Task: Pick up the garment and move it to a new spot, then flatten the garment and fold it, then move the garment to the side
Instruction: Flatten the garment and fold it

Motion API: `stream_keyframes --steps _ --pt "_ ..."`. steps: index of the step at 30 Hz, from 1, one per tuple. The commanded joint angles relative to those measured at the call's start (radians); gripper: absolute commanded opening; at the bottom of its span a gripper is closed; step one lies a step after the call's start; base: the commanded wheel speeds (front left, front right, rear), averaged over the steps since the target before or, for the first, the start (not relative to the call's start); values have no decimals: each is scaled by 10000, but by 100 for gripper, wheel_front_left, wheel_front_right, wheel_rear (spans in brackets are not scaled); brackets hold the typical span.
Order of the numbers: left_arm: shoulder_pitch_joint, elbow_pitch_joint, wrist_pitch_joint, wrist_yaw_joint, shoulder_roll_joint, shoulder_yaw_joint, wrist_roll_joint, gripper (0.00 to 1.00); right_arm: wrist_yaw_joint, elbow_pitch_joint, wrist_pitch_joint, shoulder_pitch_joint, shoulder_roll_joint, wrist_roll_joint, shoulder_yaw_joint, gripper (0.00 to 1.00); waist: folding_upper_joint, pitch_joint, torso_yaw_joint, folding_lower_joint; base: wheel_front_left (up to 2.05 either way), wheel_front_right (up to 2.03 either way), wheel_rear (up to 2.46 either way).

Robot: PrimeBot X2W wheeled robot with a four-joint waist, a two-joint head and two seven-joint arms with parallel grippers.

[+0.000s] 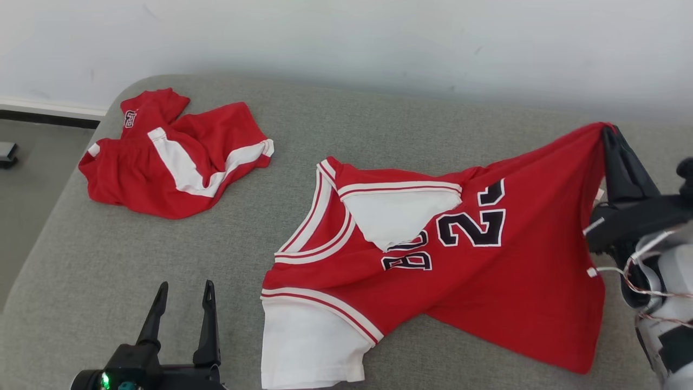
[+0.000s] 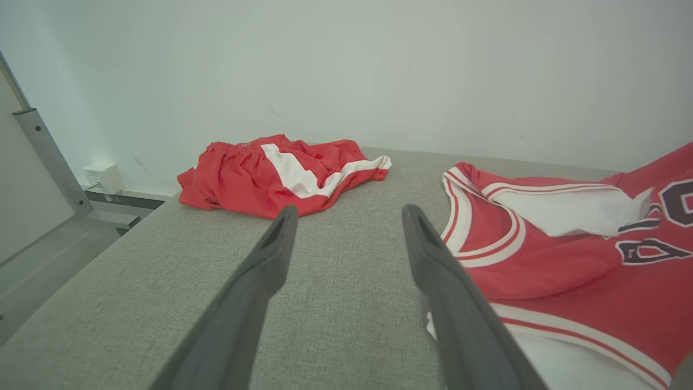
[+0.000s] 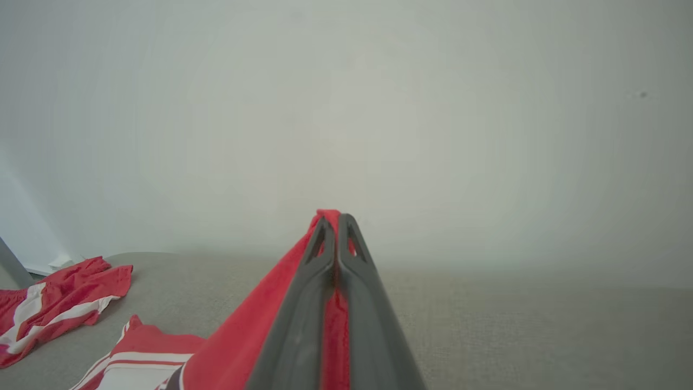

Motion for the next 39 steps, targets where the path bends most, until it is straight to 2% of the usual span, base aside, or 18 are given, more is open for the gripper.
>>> stream_keyframes --steps 1,6,7,8,15,22,28,33,34,39 --pt "-56 48 -32 35 -15 -46 -107 100 -27 62 77 -275 169 -106 119 0 0 26 123 0 0 0 0" --pt "-197 203 -32 46 -15 -209 -200 100 -27 1252 253 -942 347 -442 569 2 0 46 374 0 0 0 0" --pt "-215 234 -32 49 -15 -239 -214 100 -27 1604 231 -1041 353 -575 658 96 0 38 420 0 0 0 0" --pt "-227 258 -32 51 -15 -279 -226 100 -27 1987 300 -1095 403 -662 730 100 0 14 463 0 0 0 0" --pt "-7 324 -32 62 -18 -200 -117 100 -28 3282 -258 -1095 479 -595 990 100 0 -219 316 0 0 0 0" --pt "259 218 -32 27 -11 45 111 100 -28 3244 -696 -367 259 -377 1029 100 0 -516 -294 0 0 0 0" --pt "470 71 -32 40 -12 224 280 100 -28 2030 -814 692 140 -485 250 100 0 -760 -813 0 0 0 0" --pt "604 9 -32 -30 37 441 380 100 -28 379 -794 2034 500 -840 -707 100 0 -905 -1112 0 0 0 0" --pt "604 9 -32 -30 37 441 380 100 -28 379 -794 2034 500 -840 -707 100 0 -905 -1112 0 0 0 0" --pt "716 -85 -32 -51 41 553 493 100 -28 -959 -796 3352 1103 -1214 -1538 100 0 -1048 -1268 0 0 0 0"
